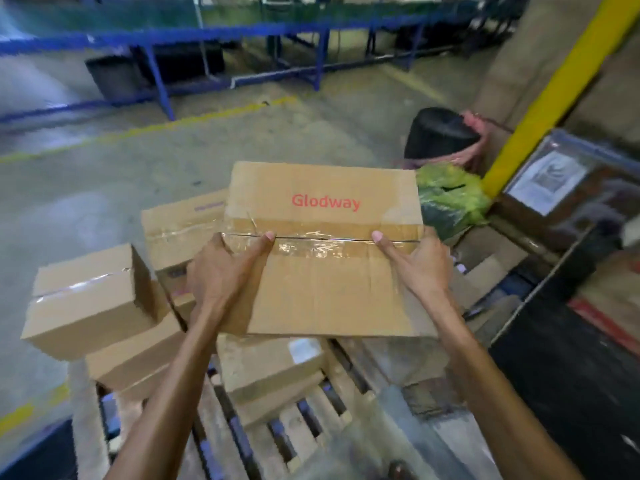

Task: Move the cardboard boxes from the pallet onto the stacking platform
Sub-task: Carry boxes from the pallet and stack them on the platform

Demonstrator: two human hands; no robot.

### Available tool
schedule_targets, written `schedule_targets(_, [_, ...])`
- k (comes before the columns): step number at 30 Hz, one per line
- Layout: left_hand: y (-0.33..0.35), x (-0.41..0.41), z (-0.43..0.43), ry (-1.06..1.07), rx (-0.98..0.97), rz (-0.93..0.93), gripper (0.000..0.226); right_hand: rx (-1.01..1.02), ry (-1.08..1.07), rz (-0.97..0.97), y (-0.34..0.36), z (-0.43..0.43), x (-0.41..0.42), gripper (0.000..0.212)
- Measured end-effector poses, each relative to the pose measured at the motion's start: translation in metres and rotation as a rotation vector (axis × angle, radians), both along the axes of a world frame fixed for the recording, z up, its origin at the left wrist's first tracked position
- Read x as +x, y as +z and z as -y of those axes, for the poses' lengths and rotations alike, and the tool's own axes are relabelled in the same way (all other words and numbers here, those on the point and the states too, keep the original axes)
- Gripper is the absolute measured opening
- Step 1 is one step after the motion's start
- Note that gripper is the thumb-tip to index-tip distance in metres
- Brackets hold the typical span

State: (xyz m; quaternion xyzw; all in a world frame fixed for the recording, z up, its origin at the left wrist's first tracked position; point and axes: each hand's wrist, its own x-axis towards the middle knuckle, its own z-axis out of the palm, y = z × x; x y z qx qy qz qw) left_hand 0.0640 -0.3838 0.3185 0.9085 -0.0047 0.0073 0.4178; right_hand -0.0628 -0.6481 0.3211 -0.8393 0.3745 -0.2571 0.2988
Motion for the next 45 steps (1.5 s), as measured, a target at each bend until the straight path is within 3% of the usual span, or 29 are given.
schedule_targets(6, [0.096,-0.026,0.207,-0.355,-0.118,0.065,0.08,-0.148,-0.238,0.08,0.105,0.158,-0.106,0.071])
schedule_targets(14, [0.212,-0.13,0.495,-0.636,-0.196,0.196,0.072,-0.265,-0.48,0.122,0.229,0.388,-0.268,0.075])
schedule_targets(19, [0.281,-0.177,0.642,-0.83,-0.265,0.086,0.065,-0.124,-0.492,0.202,0.305,0.513,-0.358,0.062])
schedule_targets(21, [0.305,-0.196,0.692,-0.954,-0.31,-0.003,0.059,-0.056,-0.478,0.155,0.329,0.548,-0.393,0.051])
schedule_targets(23, [0.318,-0.215,0.743,-1.039,-0.297,-0.098,0.056,-0.026,-0.486,0.087,0.342,0.583,-0.427,0.057])
schedule_targets(26, [0.315,-0.232,0.814,-1.106,-0.221,-0.17,0.071,-0.01,-0.521,0.075,0.341,0.628,-0.459,0.07])
schedule_targets(31, [0.292,-0.27,0.907,-1.143,-0.083,-0.127,0.052,0.053,-0.606,0.052,0.315,0.688,-0.497,0.079])
schedule_targets(35, [0.283,-0.287,0.956,-1.166,-0.008,-0.125,0.062,0.1,-0.659,0.027,0.291,0.729,-0.516,0.073])
schedule_targets(40, [0.255,-0.292,0.984,-1.17,0.051,-0.149,0.1,0.191,-0.672,0.036,0.247,0.762,-0.523,0.064])
schedule_targets(43, [0.251,-0.294,0.994,-1.155,0.071,-0.121,0.086,0.191,-0.704,0.027,0.239,0.768,-0.525,0.057])
schedule_targets(45, [0.25,-0.293,0.997,-1.145,0.092,-0.075,0.09,0.203,-0.7,-0.004,0.241,0.77,-0.526,0.056])
